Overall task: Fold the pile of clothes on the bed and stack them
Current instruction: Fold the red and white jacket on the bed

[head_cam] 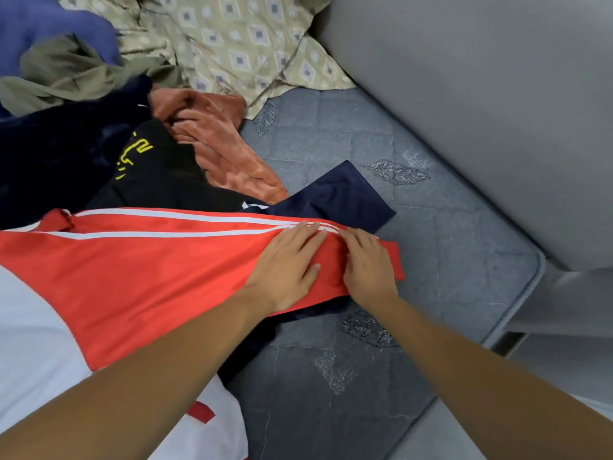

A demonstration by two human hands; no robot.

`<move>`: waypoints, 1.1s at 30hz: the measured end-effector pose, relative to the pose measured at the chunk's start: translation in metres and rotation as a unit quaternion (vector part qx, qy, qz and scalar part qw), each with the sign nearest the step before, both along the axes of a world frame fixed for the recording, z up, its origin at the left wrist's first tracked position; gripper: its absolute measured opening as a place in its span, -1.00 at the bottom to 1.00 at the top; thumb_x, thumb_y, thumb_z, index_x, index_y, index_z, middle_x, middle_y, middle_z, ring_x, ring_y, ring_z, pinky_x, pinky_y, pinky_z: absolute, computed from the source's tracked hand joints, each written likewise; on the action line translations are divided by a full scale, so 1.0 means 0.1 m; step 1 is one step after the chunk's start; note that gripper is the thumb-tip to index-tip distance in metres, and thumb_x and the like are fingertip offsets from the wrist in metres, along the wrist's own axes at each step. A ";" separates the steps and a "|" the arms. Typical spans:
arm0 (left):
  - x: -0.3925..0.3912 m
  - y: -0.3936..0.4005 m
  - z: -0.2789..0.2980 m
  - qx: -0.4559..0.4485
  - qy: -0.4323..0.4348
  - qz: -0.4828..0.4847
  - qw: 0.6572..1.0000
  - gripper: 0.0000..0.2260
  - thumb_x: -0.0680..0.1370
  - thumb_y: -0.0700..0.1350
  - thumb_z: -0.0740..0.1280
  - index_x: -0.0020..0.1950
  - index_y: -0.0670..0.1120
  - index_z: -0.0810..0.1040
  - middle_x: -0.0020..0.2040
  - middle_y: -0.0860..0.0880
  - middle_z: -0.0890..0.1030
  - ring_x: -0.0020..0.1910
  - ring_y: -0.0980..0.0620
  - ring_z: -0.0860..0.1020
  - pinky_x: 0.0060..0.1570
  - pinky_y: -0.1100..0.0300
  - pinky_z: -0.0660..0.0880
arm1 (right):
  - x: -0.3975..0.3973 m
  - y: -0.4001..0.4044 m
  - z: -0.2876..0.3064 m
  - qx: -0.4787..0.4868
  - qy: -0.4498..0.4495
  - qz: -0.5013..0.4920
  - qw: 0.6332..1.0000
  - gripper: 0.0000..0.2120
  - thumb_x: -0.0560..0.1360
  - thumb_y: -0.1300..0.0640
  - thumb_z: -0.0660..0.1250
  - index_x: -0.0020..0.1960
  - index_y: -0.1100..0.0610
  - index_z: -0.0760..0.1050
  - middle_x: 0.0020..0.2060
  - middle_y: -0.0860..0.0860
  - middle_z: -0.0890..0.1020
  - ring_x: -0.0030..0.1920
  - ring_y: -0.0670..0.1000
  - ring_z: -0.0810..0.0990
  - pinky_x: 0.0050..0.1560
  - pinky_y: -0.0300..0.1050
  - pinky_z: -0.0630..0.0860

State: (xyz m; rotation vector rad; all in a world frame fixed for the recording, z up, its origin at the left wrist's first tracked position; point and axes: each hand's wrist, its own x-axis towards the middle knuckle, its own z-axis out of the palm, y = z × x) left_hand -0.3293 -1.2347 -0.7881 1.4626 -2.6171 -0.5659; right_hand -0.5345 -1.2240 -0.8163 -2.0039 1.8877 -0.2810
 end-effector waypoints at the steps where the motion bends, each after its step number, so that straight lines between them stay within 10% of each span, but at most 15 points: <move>1: 0.13 -0.01 0.06 -0.005 -0.006 0.016 1.000 -0.44 0.69 0.07 0.21 0.67 -0.05 0.23 0.65 -0.06 0.24 0.63 -0.08 0.19 0.60 0.00 0.11 | 0.06 -0.02 0.02 0.004 -0.028 0.014 0.999 -0.50 0.58 0.31 0.21 0.52 0.15 0.40 0.40 0.07 0.51 0.41 0.12 0.45 0.44 0.09 0.35; 10: 1.25 -0.14 0.26 -0.036 -0.121 0.121 0.985 -0.51 0.61 0.31 0.04 0.22 -0.01 0.50 0.08 -0.02 0.46 0.11 -0.11 0.45 0.10 -0.07 0.38 | 0.09 -0.29 -0.02 0.034 -0.055 0.002 0.998 -0.79 0.70 0.03 0.19 0.25 0.10 0.44 0.14 0.05 0.48 0.13 0.11 0.46 0.18 0.12 0.40; 26: 0.88 -0.59 0.16 0.009 -0.062 0.099 0.993 -0.72 0.68 0.23 0.20 -0.03 0.04 0.36 -0.05 -0.03 0.61 0.01 -0.13 0.59 -0.21 0.01 0.39 | -0.53 -0.49 -0.06 0.068 0.095 0.022 0.993 -0.88 0.68 0.06 0.18 0.11 0.10 0.41 0.02 0.05 0.52 0.11 0.17 0.47 0.13 0.16 0.38; 33: 1.35 -0.47 0.30 0.029 -0.058 0.136 0.989 -0.64 0.65 0.29 0.15 0.00 0.00 0.45 -0.04 -0.01 0.62 0.03 -0.12 0.57 -0.14 -0.03 0.48 | 0.45 -0.48 0.20 -0.026 -0.030 0.103 0.994 -0.78 0.58 0.08 0.32 0.22 0.06 0.48 0.08 -0.02 0.51 0.13 0.08 0.46 0.18 0.10 0.37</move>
